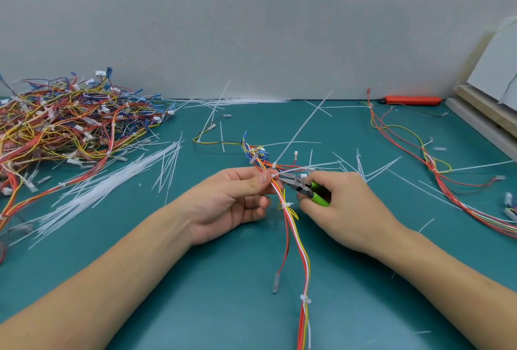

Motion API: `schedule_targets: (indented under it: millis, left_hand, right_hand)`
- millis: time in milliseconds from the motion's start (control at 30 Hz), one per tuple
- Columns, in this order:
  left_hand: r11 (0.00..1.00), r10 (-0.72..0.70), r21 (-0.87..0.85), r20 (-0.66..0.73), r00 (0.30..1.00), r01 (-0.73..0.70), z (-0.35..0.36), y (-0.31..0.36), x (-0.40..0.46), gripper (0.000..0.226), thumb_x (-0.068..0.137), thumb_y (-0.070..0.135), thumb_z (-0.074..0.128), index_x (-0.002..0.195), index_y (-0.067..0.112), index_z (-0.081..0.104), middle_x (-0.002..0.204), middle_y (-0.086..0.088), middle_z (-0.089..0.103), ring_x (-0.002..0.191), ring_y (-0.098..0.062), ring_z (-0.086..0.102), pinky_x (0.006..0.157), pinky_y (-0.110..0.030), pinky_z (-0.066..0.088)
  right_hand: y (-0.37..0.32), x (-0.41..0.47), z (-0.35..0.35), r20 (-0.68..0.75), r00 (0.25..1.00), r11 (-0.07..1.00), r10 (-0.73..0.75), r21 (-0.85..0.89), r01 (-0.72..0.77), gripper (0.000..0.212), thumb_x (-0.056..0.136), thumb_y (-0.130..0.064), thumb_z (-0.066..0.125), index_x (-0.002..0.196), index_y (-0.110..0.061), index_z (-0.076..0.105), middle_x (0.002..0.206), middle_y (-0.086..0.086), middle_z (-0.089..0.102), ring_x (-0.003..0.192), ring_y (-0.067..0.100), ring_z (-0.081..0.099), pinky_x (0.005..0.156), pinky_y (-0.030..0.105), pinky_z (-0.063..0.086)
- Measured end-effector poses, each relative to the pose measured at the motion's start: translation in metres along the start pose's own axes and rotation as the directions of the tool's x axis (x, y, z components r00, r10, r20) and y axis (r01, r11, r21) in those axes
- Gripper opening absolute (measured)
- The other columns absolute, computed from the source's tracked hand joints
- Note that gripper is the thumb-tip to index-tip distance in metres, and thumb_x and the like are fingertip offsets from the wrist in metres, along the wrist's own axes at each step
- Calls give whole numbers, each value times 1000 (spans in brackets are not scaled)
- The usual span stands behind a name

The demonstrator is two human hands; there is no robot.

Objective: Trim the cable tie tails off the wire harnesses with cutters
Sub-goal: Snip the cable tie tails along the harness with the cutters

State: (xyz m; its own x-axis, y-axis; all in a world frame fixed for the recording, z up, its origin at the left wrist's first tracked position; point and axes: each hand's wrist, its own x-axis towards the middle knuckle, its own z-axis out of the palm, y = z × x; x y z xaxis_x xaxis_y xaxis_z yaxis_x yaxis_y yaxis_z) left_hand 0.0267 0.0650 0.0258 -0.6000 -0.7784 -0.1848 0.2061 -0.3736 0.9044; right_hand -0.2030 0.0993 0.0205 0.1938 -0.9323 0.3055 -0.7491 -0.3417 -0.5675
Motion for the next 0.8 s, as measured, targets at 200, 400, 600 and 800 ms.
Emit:
schedule_targets:
  millis: [200, 400, 600, 800]
  left_hand:
    - [1000, 8, -30, 25, 1000, -7, -2, 0, 0, 15, 93, 25, 67, 98, 16, 79, 92, 2, 72, 67, -10, 59, 66, -23, 54]
    - [999, 5, -33, 23, 1000, -4, -2, 0, -1, 13, 90, 25, 72, 98, 18, 79, 94, 1, 74, 67, -11, 61, 68, -24, 55]
    - [1000, -1, -5, 31, 1000, 1, 0, 1, -2, 15, 86, 27, 75, 97, 17, 79, 94, -1, 74, 67, -10, 61, 67, -24, 55]
    - [998, -1, 70, 26, 1000, -1, 5, 0, -3, 19, 79, 30, 79, 91, 14, 76, 95, -6, 74, 66, -10, 61, 65, -23, 55]
  right_hand:
    - [1, 1, 0, 12, 1000, 999, 25, 41, -26, 17, 89, -27, 66, 74, -22, 61, 59, -8, 51, 56, 13, 40, 52, 25, 33]
    - [1, 1, -1, 12, 1000, 998, 26, 59, -26, 19, 90, -29, 68, 73, -24, 61, 59, -10, 51, 55, 12, 41, 52, 22, 35]
    - [2, 0, -3, 21, 1000, 996, 9, 88, -11, 19, 91, -30, 70, 75, -24, 63, 59, -11, 52, 56, 11, 42, 53, 19, 34]
    - [-1, 1, -5, 49, 998, 996, -47, 73, 44, 14, 93, -26, 67, 83, -16, 67, 64, 1, 52, 58, 14, 40, 58, 32, 41]
